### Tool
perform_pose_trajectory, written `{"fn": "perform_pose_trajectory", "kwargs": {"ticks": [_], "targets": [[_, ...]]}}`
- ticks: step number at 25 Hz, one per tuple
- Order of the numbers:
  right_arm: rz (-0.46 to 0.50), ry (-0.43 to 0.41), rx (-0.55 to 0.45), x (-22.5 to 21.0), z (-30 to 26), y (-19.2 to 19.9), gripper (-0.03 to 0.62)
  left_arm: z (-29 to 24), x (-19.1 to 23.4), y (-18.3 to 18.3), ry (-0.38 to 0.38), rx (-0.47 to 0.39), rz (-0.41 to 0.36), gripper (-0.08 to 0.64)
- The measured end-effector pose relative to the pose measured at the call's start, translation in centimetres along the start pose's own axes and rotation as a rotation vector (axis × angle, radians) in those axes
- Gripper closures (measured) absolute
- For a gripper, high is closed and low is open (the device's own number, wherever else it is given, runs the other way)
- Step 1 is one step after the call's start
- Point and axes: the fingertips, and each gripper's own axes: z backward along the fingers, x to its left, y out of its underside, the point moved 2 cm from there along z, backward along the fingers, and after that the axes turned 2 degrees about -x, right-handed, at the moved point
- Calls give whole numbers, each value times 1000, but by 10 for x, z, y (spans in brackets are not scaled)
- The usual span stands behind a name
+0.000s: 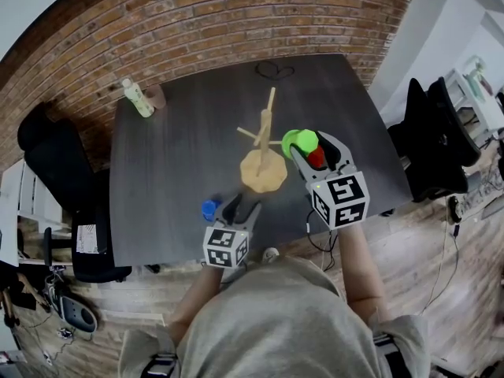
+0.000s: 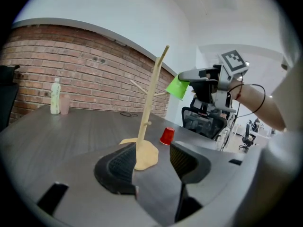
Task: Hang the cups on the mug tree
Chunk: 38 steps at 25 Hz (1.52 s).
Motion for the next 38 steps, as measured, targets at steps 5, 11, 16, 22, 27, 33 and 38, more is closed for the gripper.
{"fn": "perform_pose_trajectory", "kwargs": {"ticks": [5,11,16,22,27,33,38], "targets": [[-27,-1,-1,-5,-11,5,356,-4,2,-4,-10,-6,-1,345],[-107,-41,-1,-7,-20,11,355,-9,2,-5,-23,-5,3,345],[-131,-72,15,-3,-26,19,354,-12,4,-5,-32,-3,7,345],[-123,-79,21,-4,-31,23,351,-16,6,-6,-41,-7,14,345],[-127,-91,18,-6,-32,23,336,-19,3,-5,-42,-8,14,345],[-123,-93,12,-9,-30,24,334,-24,1,-7,-45,-11,13,345],[-134,-75,9,-19,-24,28,334,-29,-1,-6,-44,-8,15,345]]}}
